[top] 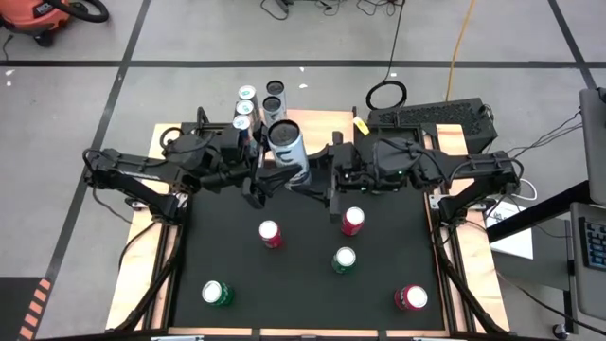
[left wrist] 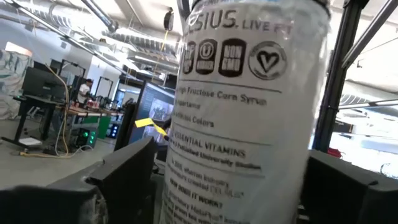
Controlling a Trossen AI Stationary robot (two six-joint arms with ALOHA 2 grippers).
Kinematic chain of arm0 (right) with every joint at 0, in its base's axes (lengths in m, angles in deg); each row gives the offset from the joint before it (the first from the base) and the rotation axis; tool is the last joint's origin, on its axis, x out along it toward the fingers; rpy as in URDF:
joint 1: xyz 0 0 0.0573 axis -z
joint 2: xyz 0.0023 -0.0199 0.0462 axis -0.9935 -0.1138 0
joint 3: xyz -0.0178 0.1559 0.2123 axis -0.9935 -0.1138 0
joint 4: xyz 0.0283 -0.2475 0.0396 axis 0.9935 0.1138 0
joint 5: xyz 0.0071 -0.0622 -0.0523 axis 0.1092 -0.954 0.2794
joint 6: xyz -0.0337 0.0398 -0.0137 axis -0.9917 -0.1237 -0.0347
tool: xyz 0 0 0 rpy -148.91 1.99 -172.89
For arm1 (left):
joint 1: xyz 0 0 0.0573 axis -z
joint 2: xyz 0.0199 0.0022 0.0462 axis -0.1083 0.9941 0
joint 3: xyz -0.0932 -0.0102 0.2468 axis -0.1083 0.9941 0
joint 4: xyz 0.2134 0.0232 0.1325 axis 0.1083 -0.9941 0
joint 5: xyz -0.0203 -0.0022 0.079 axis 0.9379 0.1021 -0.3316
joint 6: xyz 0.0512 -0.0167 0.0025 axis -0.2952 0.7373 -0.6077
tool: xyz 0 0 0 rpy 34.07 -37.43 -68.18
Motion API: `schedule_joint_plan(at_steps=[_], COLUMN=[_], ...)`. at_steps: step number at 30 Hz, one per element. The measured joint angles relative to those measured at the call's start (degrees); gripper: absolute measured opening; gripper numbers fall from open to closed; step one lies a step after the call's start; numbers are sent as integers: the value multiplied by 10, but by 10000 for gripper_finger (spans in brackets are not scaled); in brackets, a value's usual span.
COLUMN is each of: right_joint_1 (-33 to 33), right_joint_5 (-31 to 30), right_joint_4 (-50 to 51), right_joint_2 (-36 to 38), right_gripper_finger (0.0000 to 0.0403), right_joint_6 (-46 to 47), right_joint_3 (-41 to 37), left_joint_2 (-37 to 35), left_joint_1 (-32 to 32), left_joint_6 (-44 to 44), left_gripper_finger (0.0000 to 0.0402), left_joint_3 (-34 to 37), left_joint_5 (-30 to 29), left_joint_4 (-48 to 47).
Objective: Place canned beverage on shelf
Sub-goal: Put the white-blue soda can on the shelf
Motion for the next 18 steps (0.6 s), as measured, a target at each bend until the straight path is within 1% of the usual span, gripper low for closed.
schedule_joint_plan(at_steps=[4, 7, 15, 16, 18], right_joint_1=[0, 0, 0, 0, 0], right_joint_5=[0, -1, -1, -1, -1], right_joint_4=[1, 1, 1, 1, 5], right_joint_2=[0, 0, 1, 1, 1], right_gripper_finger=[231, 232, 234, 234, 234], right_joint_6=[0, 0, 2, 2, 5], right_joint_3=[0, 0, 0, 0, 0], left_joint_2=[-7, -17, -74, -82, -102], left_joint_1=[0, 0, 0, 0, 0], left_joint_6=[-4, -15, -13, -9, 26], left_gripper_finger=[363, 364, 364, 364, 364], left_joint_3=[0, 0, 0, 0, 0], left_joint_5=[-1, -1, -10, -10, -10], left_joint_4=[-2, -23, -147, -159, -180])
